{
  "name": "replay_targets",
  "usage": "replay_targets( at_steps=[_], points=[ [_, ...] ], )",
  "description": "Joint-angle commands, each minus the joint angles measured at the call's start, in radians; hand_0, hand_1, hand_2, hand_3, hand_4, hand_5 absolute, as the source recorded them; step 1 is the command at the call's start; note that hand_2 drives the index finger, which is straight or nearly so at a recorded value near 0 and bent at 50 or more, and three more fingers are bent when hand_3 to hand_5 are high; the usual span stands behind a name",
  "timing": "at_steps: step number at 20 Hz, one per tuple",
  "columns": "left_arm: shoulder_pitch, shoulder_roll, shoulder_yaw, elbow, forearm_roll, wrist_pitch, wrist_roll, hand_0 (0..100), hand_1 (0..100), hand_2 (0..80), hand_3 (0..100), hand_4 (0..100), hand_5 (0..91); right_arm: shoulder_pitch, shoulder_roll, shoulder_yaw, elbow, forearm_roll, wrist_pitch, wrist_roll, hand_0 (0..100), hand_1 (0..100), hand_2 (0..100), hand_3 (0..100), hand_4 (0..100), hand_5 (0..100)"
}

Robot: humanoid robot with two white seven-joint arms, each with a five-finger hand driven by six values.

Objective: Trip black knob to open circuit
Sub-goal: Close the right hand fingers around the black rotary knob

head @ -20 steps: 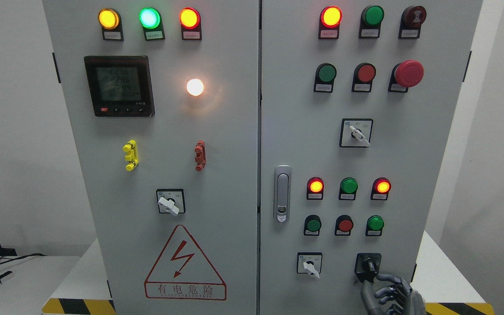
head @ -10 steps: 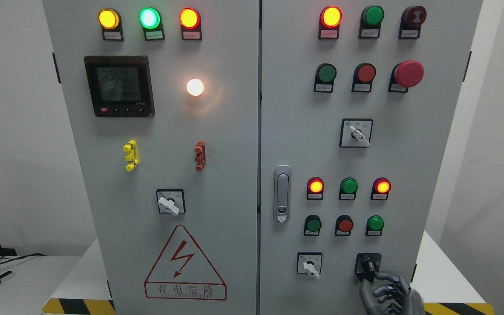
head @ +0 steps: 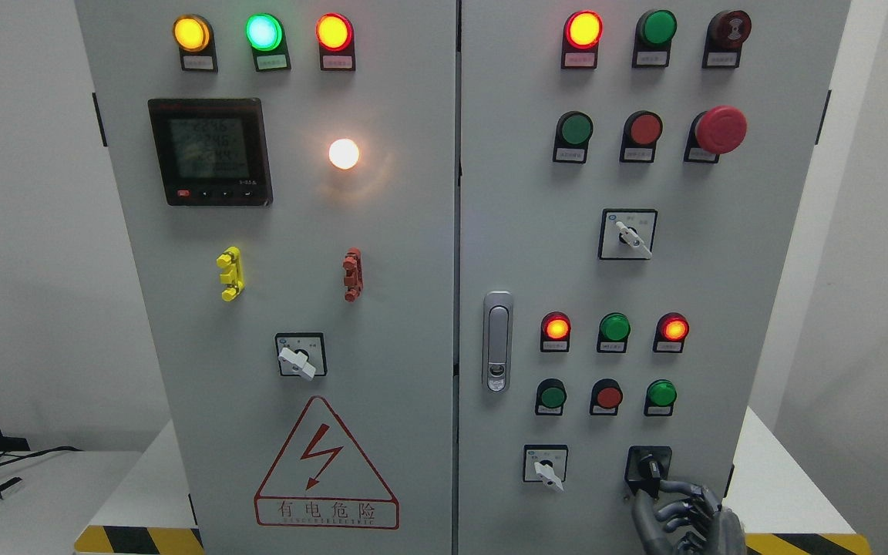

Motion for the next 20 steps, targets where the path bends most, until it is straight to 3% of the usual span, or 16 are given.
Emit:
replay_targets(
  at_steps=[1, 20],
  points=[
    [0.0, 0.0, 0.0, -0.001, -0.031, 0.0, 0.0, 12, 39, 0.0, 0, 0, 0.0, -0.004, 0.003, -0.006, 0.001, 0.0, 0.0, 0.0, 36, 78, 47, 75, 80, 91],
    [0.0, 0.0, 0.0, -0.001, -0.031, 0.0, 0.0, 12, 39, 0.0, 0, 0, 0.0, -0.004, 0.003, -0.001, -0.001, -0.006, -0.002, 0.005, 37, 77, 50, 78, 81, 91]
  ],
)
